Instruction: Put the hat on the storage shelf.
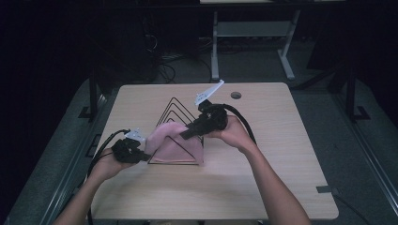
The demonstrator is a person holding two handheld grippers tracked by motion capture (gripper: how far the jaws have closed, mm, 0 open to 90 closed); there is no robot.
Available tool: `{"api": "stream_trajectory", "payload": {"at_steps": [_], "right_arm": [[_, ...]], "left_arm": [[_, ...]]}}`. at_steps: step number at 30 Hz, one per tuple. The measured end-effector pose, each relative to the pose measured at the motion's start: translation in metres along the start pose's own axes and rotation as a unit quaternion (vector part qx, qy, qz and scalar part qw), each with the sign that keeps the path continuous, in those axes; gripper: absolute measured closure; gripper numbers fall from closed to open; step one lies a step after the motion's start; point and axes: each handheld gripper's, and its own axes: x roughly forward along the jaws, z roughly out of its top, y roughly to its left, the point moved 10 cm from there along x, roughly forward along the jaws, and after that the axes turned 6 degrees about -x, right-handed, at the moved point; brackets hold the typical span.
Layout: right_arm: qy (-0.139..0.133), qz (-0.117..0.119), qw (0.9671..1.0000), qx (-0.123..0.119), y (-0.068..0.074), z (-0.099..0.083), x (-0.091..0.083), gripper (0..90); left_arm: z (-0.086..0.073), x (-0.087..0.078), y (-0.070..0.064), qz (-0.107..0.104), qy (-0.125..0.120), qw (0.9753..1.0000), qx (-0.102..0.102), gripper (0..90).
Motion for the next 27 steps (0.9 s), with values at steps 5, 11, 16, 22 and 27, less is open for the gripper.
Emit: {"api": "stream_trajectory", "payload": {"at_steps": [5, 11, 16, 22, 27], "right_arm": [[0.01, 0.002, 1.0, 0.001, 0.0, -0.004, 0.005, 67.6], [0.009, -0.003, 1.0, -0.002, 0.002, -0.004, 0.003, 58.0], [0.001, -0.028, 0.9994, -0.017, 0.001, -0.002, -0.008, 68.6], [0.007, -0.038, 0.9987, -0.034, 0.002, -0.002, -0.006, 82.7], [0.019, -0.044, 0.9983, -0.033, -0.001, -0.004, -0.002, 83.6]], "left_arm": [[-0.003, 0.005, 0.002, 0.002, 0.008, 1.0, -0.003, 83.0], [-0.003, 0.003, 0.003, 0.002, 0.006, 1.0, 0.003, 78.5], [-0.001, 0.001, 0.001, -0.007, -0.005, 1.0, -0.001, 80.6], [-0.003, 0.003, 0.002, -0.004, 0.006, 0.9999, 0.007, 84.6], [-0.006, 0.007, 0.004, 0.004, 0.022, 0.9997, 0.014, 85.1]]}}
